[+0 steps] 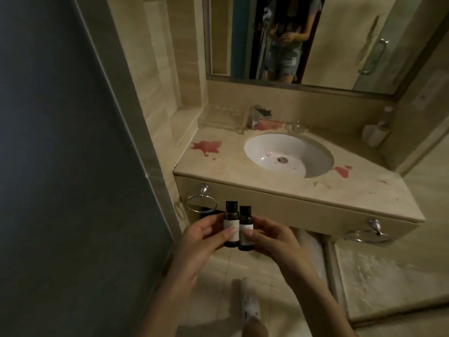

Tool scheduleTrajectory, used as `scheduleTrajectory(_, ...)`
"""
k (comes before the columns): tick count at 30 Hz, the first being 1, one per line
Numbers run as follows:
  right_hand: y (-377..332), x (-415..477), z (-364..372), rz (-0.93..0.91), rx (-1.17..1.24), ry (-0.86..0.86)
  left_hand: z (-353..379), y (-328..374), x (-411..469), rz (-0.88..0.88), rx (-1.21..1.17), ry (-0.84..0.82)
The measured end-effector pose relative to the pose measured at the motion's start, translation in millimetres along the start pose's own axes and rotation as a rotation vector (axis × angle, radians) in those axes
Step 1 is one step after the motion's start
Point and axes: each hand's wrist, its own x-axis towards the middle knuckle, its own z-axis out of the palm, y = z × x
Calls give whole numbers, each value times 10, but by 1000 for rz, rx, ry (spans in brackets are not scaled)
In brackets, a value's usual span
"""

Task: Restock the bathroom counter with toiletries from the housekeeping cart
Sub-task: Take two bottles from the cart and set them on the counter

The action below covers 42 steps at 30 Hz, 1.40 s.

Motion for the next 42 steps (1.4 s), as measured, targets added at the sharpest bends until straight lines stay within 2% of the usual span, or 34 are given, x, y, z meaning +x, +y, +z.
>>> scheduleTrajectory(5, -215, 1004, -186, -21, -29, -82, 35, 275, 841, 35, -1, 55)
scheduleTrajectory(10, -708, 1921, -572, -110, -30, -103, 304, 694, 1848, 123, 160, 160)
scheduleTrajectory(18, -1167, 3063, -1090, -160, -43, -141, 683, 1064, 2948, 159, 71, 205)
scheduleTrajectory(25, -1150, 3811, -932, -65, -30, -206, 433, 1138, 3531, 104, 22, 284)
scheduleTrajectory(30, -1177, 4396, -799, -25, -9, -190, 209, 1188, 4064, 75, 22, 280)
scheduleTrajectory(33, -1260, 4820, -706, -2, -46, -202, 40, 1276, 4447, 84, -70, 279)
scheduleTrajectory(37, -1431, 5595, -549, 38, -66, -238, -275, 1437, 5020, 89, -156, 291)
scheduleTrajectory(42, -1484, 6927, -368, 77, -69, -133, -639, 1506, 5755, 50, -216, 363)
